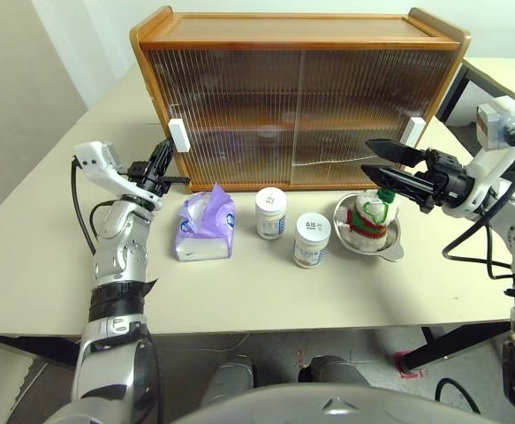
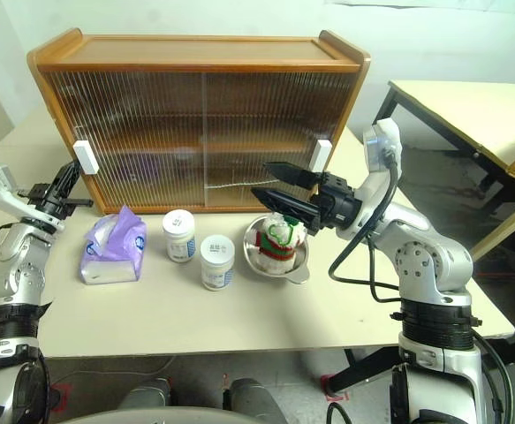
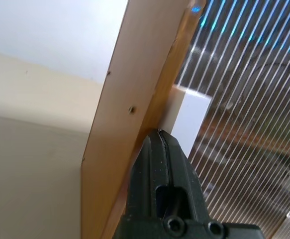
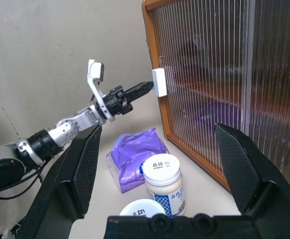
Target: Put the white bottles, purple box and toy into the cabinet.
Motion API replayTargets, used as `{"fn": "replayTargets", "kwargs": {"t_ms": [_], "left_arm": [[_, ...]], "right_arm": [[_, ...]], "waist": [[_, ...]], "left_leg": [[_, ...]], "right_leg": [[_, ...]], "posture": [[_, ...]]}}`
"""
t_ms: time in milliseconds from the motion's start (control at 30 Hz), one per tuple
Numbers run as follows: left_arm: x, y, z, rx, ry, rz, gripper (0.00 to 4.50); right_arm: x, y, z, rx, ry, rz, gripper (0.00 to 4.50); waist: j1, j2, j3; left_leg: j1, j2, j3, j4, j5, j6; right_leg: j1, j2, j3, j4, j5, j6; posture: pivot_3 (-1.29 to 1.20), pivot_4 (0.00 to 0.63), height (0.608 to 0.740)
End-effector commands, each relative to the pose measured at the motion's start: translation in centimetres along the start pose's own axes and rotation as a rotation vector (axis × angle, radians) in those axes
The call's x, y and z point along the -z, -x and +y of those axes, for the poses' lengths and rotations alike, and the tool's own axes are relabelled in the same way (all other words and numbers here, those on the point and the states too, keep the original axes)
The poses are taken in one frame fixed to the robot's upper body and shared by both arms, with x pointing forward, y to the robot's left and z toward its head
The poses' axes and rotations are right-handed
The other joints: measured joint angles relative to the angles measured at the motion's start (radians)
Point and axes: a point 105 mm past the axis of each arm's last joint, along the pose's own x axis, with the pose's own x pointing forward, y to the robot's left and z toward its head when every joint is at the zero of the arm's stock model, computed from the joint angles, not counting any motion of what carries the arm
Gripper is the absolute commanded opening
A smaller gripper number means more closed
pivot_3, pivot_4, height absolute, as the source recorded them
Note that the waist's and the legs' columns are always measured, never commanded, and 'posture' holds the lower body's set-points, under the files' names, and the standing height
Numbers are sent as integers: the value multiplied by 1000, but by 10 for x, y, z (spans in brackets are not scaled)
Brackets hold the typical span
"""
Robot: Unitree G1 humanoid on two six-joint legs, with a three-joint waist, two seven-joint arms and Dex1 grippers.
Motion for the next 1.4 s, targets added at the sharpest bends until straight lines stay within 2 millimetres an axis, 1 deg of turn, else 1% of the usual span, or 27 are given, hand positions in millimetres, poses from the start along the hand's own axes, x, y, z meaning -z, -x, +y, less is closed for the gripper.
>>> {"fn": "replayTargets", "kwargs": {"t_ms": [33,267,400,533,667,833,933,1267,1333,1400], "left_arm": [[5,-6,-5,27,-8,15,22],[5,-16,-22,104,-5,11,22],[4,-22,-36,167,-2,15,22],[0,-29,-57,254,8,17,22],[-2,-33,-70,313,12,26,22],[6,-33,-99,455,2,79,22],[9,-36,-112,503,17,95,22],[17,-48,-139,601,23,125,22],[16,-49,-144,613,34,116,22],[12,-45,-144,612,53,100,22]], "right_arm": [[-2,0,3,-1,22,2,4500],[-2,0,3,3,25,0,4500],[-2,0,3,6,26,0,4500],[-2,0,3,11,26,-1,4500],[-2,0,4,13,25,-2,4500],[-2,0,4,19,26,0,4500],[-2,1,4,22,27,1,4500],[-2,2,5,33,29,3,4500],[-3,3,5,37,30,4,4500],[-3,4,6,41,31,6,4500]], "waist": [[0,0,0],[1,0,0],[-2,0,0],[-2,0,0],[-4,0,0],[-3,0,0],[-3,0,0],[-10,0,0],[-10,0,0],[-13,-1,0]], "left_leg": [[0,0,0,0,0,0],[0,-1,1,1,0,0],[-1,-1,1,2,0,1],[-1,-1,2,2,0,1],[-1,-1,3,2,0,1],[-1,-1,3,2,0,1],[-1,-1,3,3,0,1],[-1,0,0,4,0,1],[-1,1,0,4,0,2],[-2,0,-1,4,0,2]], "right_leg": [[0,0,0,0,0,0],[0,0,0,0,0,1],[0,0,0,0,1,1],[0,0,0,0,1,1],[0,0,0,0,1,2],[1,0,0,0,1,2],[1,0,0,0,1,2],[1,0,0,0,1,3],[1,-1,0,0,1,4],[0,-1,1,-1,1,5]], "posture": [[-101,0,740],[-107,0,740],[-112,0,740],[-116,0,740],[-116,0,740],[-118,0,740],[-120,0,740],[-136,0,740],[-144,0,740],[-146,0,740]]}}
